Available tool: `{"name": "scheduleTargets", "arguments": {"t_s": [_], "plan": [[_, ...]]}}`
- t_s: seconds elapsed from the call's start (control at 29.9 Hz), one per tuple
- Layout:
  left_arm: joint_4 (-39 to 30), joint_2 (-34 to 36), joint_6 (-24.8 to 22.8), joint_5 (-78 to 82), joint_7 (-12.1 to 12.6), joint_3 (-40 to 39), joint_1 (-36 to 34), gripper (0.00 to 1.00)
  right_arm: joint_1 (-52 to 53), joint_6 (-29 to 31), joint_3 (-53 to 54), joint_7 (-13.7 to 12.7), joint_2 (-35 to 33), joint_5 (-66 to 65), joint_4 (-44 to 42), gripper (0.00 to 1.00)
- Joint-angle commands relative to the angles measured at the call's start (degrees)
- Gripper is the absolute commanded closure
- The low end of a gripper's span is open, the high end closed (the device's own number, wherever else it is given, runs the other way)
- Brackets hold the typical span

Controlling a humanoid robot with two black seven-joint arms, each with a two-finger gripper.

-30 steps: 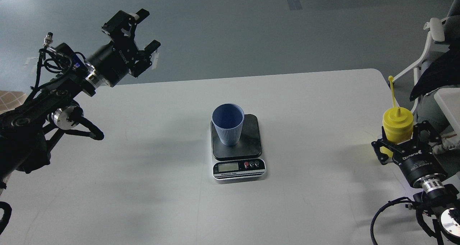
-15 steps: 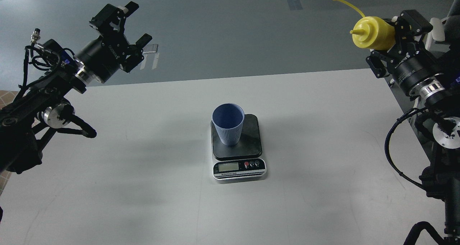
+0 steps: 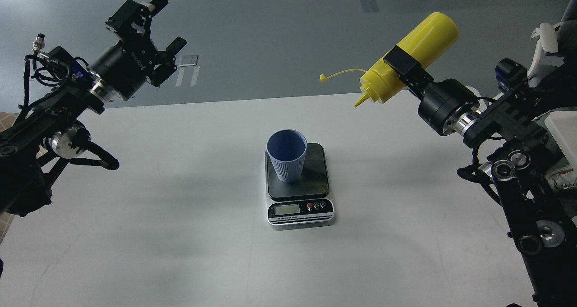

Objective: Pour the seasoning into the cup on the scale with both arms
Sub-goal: 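Lift the yellow bottle with the right gripper and tilt it nozzle-down, then hold the inverted yellow bottle over the blue cup to pour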

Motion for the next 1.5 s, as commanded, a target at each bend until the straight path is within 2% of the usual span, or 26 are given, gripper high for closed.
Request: {"name": "scheduleTargets", "arguments": {"t_s": [0.0, 0.13, 0.37, 0.67, 1.47], "plan": [[0.0, 0.1, 0.0, -0.1, 0.0, -0.1, 0.0, 0.02, 0.6, -4.8, -4.9, 0.3, 0.0, -3.9, -0.2, 1.0], [-0.1, 0.1, -0.4, -0.1, 0.0, -1.0, 0.7, 0.02, 0.7, -7.9, -8.2, 3.0, 0.0, -9.0, -0.2, 1.0], [0.0, 0.3, -0.5, -0.1, 0.0, -1.9, 2.1, 0.02, 0.7, -8.6, -9.8, 3.2, 0.0, -11.3, 0.1, 1.0], [-2.1, 1.5, -0.5, -0.2, 0.0, -3.5, 2.5, 0.02, 4.5, -16.0, -15.1, 3.3, 0.0, -14.9, -2.7, 1.0], [-3.0, 1.7, -0.5, -0.2, 0.0, -5.5, 3.7, 0.02, 4.6, -22.4, -22.6, 5.2, 0.0, -19.7, -5.0, 1.0]]}}
